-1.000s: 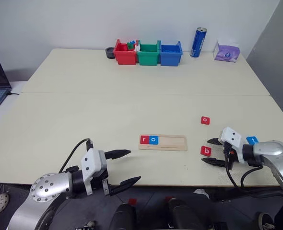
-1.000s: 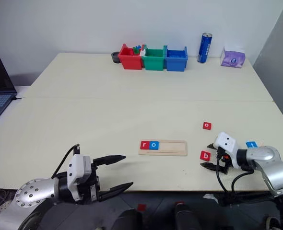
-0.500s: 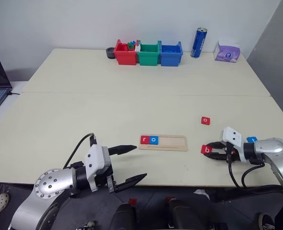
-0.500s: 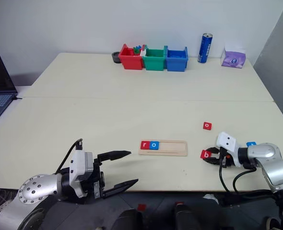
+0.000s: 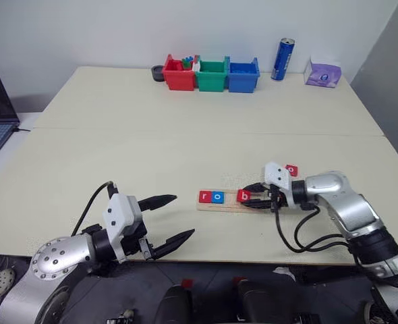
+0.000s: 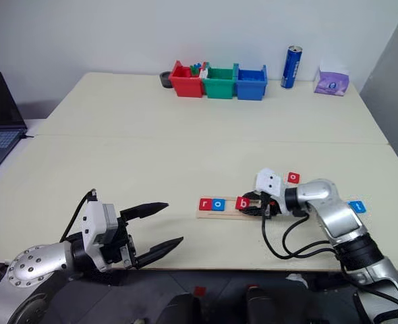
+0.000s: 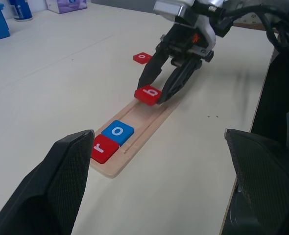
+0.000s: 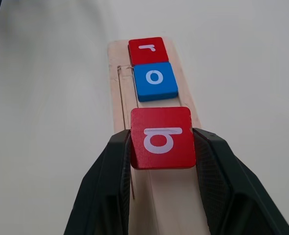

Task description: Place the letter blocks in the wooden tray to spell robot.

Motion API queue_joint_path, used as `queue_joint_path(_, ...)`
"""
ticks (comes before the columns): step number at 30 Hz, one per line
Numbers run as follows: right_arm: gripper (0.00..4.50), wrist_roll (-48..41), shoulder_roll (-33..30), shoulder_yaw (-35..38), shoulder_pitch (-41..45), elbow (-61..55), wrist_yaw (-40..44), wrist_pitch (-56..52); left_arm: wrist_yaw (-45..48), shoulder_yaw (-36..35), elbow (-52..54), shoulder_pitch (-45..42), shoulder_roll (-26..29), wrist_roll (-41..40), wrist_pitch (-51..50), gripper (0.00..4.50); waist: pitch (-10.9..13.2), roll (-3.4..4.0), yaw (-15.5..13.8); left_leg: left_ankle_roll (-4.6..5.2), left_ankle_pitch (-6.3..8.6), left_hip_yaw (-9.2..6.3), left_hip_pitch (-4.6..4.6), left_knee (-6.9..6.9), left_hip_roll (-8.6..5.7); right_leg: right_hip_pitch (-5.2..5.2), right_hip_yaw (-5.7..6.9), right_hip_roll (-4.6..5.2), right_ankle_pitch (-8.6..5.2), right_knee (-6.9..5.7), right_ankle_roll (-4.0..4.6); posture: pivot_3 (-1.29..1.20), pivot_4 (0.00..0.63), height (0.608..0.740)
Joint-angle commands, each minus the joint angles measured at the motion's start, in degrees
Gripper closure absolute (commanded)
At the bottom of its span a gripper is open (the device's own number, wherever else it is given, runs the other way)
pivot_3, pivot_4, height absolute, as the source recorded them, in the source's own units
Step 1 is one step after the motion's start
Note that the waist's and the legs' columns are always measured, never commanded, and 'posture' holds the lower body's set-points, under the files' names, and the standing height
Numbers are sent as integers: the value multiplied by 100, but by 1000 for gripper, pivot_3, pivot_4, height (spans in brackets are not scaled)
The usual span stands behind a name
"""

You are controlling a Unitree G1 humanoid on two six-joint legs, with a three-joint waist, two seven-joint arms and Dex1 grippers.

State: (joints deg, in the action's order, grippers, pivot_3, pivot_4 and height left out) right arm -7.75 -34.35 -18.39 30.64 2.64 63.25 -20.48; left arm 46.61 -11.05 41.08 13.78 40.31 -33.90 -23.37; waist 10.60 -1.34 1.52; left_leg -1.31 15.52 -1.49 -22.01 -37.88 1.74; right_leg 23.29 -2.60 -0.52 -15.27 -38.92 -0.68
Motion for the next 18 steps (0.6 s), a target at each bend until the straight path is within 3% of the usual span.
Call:
queue_joint_path(1, 3042, 296, 104, -112, 238, 361, -85, 349, -96, -154, 347, 147, -10, -115, 27, 0, 0, 0, 6, 0, 0, 2, 1, 0, 1, 0, -1, 4, 1, 0, 0, 0, 150, 740)
queue_joint_path(18, 3042, 345, 518, -177, 498, 376, 141, 183, 101, -210, 104, 401, -3, 35, 386, 0, 2, 4, 23, 0, 0, 1, 3, 0, -2, 0, 4, 0, 1, -3, 1, 0, 150, 740)
